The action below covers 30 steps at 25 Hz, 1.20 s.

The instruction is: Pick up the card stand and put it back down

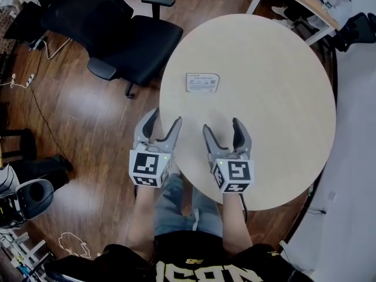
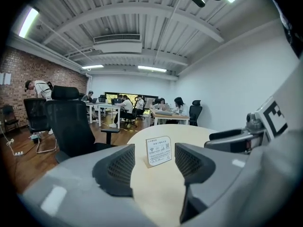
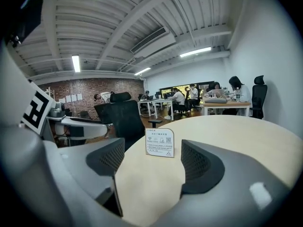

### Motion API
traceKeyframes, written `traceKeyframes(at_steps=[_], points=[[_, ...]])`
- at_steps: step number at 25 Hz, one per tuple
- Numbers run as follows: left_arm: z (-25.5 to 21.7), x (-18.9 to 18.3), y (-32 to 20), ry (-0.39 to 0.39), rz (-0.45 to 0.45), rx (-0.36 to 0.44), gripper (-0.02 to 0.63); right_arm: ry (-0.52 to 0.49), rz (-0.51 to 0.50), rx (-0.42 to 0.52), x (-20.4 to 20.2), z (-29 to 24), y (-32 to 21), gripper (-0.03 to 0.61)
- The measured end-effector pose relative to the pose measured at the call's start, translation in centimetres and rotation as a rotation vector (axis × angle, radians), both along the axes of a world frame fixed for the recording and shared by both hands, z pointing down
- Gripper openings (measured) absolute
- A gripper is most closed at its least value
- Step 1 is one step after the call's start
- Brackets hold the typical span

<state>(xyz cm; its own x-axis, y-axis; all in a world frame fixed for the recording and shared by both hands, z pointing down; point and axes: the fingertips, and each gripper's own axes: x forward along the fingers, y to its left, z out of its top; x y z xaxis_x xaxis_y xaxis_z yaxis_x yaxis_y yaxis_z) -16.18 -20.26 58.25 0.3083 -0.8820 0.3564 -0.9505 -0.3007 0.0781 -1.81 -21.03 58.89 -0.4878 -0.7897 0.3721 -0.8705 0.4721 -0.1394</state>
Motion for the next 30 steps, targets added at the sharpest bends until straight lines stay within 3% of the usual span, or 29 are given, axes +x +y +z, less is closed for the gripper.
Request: traceKeyframes(at_steps=[6, 9, 10, 12, 14, 16, 18, 21, 30], points=[[4.5, -3.5, -1.4, -0.016, 0.111, -0.081, 0.297, -0.004, 0.013, -0.038, 1.1, 3.5, -1.1, 0.379], [6.1, -6.2, -1.9, -0.023, 0.238, -0.091, 0.330, -0.008, 0.012, -0.038, 1.5, 4.1, -1.8, 0.379], [6.4, -6.8, -1.9, -0.035, 0.313, -0.080, 0.355, -0.009, 0.009, -0.037, 1.5, 4.3, -1.9, 0.379], [6.9, -8.0, -1.8, -0.051, 0.458, -0.074, 0.471, -0.009, 0.003, -0.041, 1.8, 4.8, -1.8, 0.379], [7.2, -9.6, -2.6, -0.043, 0.541, -0.106, 0.570, -0.011, 0.005, -0.048, 2.3, 5.1, -1.9, 0.379], [7.4, -11.0, -3.9, -0.035, 0.582, -0.142, 0.615, -0.012, 0.013, -0.057, 2.9, 5.5, -2.2, 0.379], [7.8, -11.6, -5.2, -0.051, 0.622, -0.166, 0.615, -0.009, 0.019, -0.062, 3.4, 5.9, -2.5, 0.379], [8.3, -10.6, -6.8, -0.065, 0.658, -0.165, 0.615, -0.002, 0.016, -0.064, 3.7, 6.2, -2.6, 0.379], [9.4, -1.7, -9.7, 0.030, 0.759, -0.103, 0.576, 0.009, 0.032, -0.056, 5.2, 5.9, -3.1, 0.379]])
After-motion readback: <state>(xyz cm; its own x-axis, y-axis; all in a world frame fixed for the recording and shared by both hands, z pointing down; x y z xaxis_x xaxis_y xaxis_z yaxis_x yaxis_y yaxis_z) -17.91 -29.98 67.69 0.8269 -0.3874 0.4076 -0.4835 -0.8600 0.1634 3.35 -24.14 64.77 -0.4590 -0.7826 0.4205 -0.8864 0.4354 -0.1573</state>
